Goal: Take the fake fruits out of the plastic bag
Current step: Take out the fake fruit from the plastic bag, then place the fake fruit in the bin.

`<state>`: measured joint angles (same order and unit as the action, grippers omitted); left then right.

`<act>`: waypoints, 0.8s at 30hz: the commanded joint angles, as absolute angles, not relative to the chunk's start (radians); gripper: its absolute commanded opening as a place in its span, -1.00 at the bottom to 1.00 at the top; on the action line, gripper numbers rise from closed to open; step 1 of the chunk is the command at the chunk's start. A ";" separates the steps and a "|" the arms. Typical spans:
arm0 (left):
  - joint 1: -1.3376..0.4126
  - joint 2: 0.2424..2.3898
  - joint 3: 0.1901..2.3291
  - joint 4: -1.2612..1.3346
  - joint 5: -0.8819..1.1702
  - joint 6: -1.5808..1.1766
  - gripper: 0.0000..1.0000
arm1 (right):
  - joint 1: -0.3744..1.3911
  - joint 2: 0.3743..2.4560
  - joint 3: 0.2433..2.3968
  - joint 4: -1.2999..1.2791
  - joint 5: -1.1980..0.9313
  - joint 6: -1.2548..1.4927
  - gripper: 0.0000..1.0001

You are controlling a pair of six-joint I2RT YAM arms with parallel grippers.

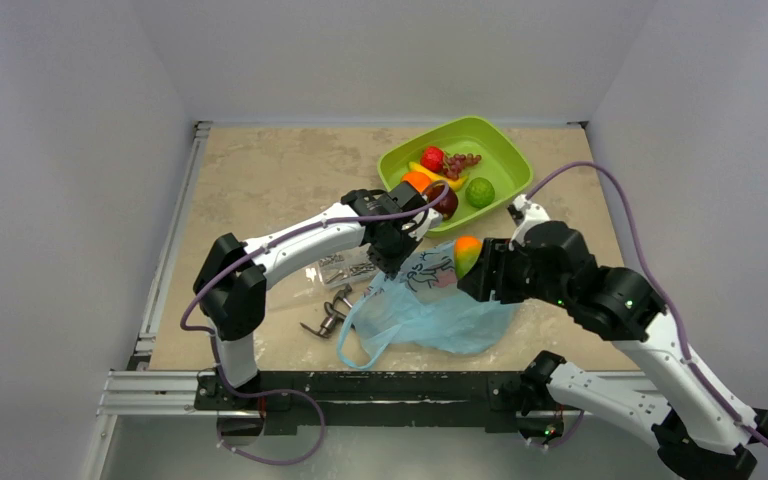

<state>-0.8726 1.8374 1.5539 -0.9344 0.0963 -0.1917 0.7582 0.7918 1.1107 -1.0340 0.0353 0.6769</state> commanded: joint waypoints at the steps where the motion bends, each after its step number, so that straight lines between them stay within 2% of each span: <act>1: -0.869 1.806 1.595 -0.941 0.092 -0.204 -1.00 | 0.755 0.809 1.313 -1.144 0.154 0.601 -1.00; 6: -0.870 1.805 1.597 -0.943 0.117 -0.201 -1.00 | 0.755 0.881 1.458 -1.106 0.420 0.544 -1.00; 10: -0.872 1.795 1.588 -0.942 0.096 -0.192 -1.00 | 0.746 1.046 1.522 -1.045 0.678 0.457 -1.00; 12: -0.874 1.788 1.585 -0.945 0.085 -0.188 -1.00 | 0.686 1.132 1.513 -0.964 0.718 0.373 -1.00; 17: -0.880 1.767 1.577 -0.934 0.081 -0.186 -1.00 | 0.390 1.310 1.436 -0.685 0.402 0.322 -1.00; 20: -0.881 1.727 1.559 -0.902 0.062 -0.184 -1.00 | 0.329 1.465 1.432 -0.559 0.345 0.338 -1.00; 24: -0.886 1.604 1.490 -0.808 0.045 -0.183 -1.00 | 0.252 1.719 1.531 -0.508 0.220 0.371 -1.00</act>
